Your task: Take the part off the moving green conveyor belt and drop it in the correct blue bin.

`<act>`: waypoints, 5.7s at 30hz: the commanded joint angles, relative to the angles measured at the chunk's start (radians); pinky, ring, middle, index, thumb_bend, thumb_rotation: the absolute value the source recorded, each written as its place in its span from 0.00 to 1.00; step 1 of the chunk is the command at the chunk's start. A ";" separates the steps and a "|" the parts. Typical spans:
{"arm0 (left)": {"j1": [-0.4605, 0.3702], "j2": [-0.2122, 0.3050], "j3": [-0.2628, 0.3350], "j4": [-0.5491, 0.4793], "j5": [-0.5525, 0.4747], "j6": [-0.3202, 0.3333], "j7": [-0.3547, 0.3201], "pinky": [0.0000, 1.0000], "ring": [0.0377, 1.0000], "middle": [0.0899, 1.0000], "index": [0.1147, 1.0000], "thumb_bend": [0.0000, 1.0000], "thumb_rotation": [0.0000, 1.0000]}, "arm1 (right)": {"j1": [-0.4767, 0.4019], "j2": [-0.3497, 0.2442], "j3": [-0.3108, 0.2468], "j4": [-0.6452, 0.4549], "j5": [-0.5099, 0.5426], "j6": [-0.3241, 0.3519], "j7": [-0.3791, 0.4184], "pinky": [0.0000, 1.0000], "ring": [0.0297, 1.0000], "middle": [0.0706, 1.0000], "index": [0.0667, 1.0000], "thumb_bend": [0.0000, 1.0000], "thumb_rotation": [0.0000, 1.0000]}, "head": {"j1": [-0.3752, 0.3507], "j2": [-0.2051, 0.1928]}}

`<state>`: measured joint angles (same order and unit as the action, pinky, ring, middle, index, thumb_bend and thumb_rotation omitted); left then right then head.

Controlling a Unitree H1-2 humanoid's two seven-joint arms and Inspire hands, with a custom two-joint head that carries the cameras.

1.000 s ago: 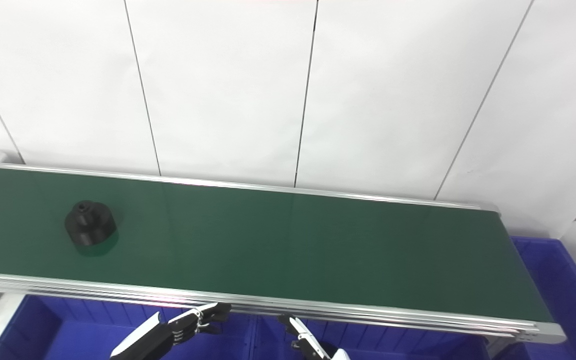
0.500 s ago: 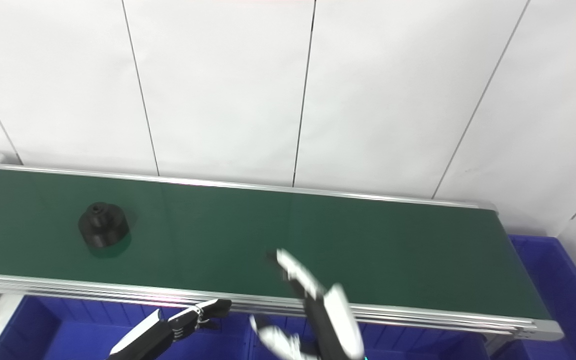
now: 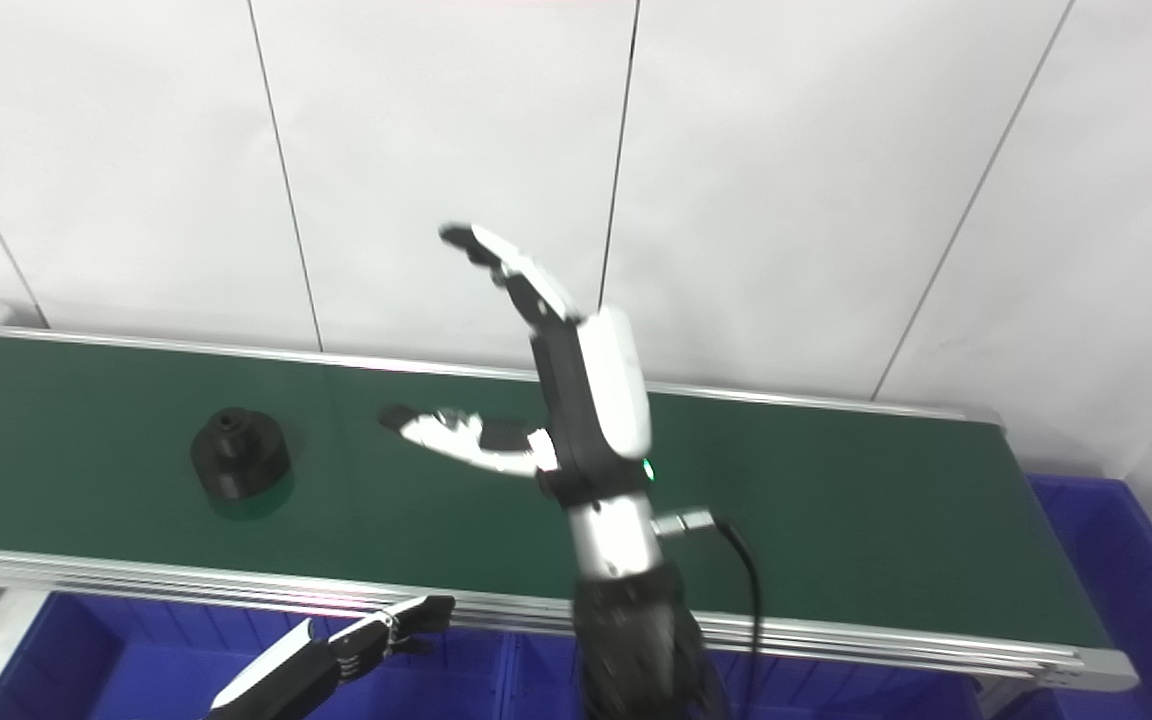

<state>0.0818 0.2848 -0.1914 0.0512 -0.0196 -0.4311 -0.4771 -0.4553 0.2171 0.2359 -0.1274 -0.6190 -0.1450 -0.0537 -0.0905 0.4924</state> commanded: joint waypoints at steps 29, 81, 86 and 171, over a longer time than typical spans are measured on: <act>0.015 0.010 -0.002 -0.043 -0.013 -0.038 0.001 0.85 0.91 0.93 0.90 0.50 0.60 | -0.472 0.025 0.088 1.019 0.006 -0.106 -0.419 0.78 0.88 0.90 0.91 0.95 0.24 | -0.002 -0.004; 0.162 0.046 0.050 -0.200 -0.061 -0.034 0.017 0.83 0.89 0.91 0.88 0.52 0.59 | -0.528 0.030 0.302 1.538 -0.010 -0.004 -0.480 0.78 0.85 0.86 0.89 0.94 0.23 | 0.034 0.024; 0.173 0.055 0.054 -0.212 -0.069 -0.034 0.015 0.83 0.89 0.91 0.88 0.52 0.59 | -0.546 0.037 0.301 1.543 -0.004 0.022 -0.491 0.75 0.82 0.85 0.86 0.92 0.24 | 0.035 0.024; -0.146 0.002 0.054 0.113 -0.174 -0.034 -0.077 0.92 0.95 0.95 0.91 0.53 0.72 | -0.159 -0.330 0.204 0.526 -0.114 0.131 -0.447 0.40 0.44 0.47 0.49 0.50 0.00 | -0.211 0.034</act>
<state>-0.0297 0.2945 -0.1458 0.1679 -0.1914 -0.4285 -0.5611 -0.6172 -0.1007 0.4629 0.4724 -0.7263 -0.0393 -0.5139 -0.3020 0.5260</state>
